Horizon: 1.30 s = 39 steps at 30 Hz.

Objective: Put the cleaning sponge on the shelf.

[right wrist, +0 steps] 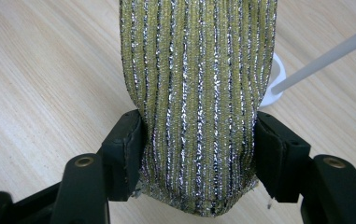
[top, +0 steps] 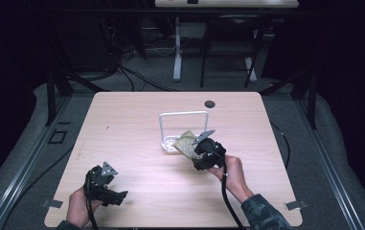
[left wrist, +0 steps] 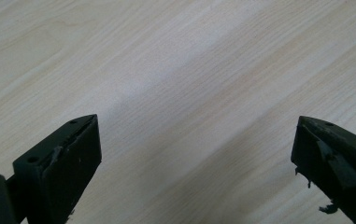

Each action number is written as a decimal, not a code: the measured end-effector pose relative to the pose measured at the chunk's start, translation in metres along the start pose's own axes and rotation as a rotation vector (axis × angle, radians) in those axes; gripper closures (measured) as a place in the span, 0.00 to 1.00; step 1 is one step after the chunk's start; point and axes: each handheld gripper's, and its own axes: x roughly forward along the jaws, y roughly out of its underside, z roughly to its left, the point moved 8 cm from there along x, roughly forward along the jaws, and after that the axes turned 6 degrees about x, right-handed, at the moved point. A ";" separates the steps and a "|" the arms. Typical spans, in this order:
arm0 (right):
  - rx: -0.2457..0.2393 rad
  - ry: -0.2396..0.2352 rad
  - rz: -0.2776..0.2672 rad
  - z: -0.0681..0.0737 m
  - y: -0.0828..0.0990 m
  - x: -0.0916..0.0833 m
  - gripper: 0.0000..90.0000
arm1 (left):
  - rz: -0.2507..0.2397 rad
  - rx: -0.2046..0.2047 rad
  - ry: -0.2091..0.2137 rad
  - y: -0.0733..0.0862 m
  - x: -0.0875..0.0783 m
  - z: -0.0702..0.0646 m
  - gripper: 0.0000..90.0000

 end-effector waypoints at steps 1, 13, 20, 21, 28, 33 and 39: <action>0.001 -0.001 -0.002 0.001 -0.001 0.000 0.43 | 0.001 -0.002 -0.001 0.000 0.000 0.000 0.02; -0.003 0.047 -0.004 -0.001 -0.010 0.013 0.43 | -0.010 -0.002 -0.006 0.000 -0.003 0.000 0.02; -0.023 0.058 0.011 0.002 -0.016 0.023 0.43 | -0.004 -0.004 -0.010 0.000 -0.002 0.000 0.02; -0.029 0.066 0.007 0.003 -0.017 0.023 0.43 | -0.008 -0.006 -0.010 -0.001 -0.002 -0.001 0.02; -0.065 0.115 0.011 -0.001 -0.024 0.025 0.43 | 0.000 -0.002 -0.011 0.001 -0.002 -0.001 0.02; -0.069 0.120 0.023 -0.005 -0.027 0.034 0.43 | -0.001 0.003 -0.002 0.000 -0.001 -0.002 0.02; -0.068 0.125 0.020 -0.010 -0.033 0.039 0.43 | -0.003 0.006 -0.001 -0.001 0.000 -0.001 0.02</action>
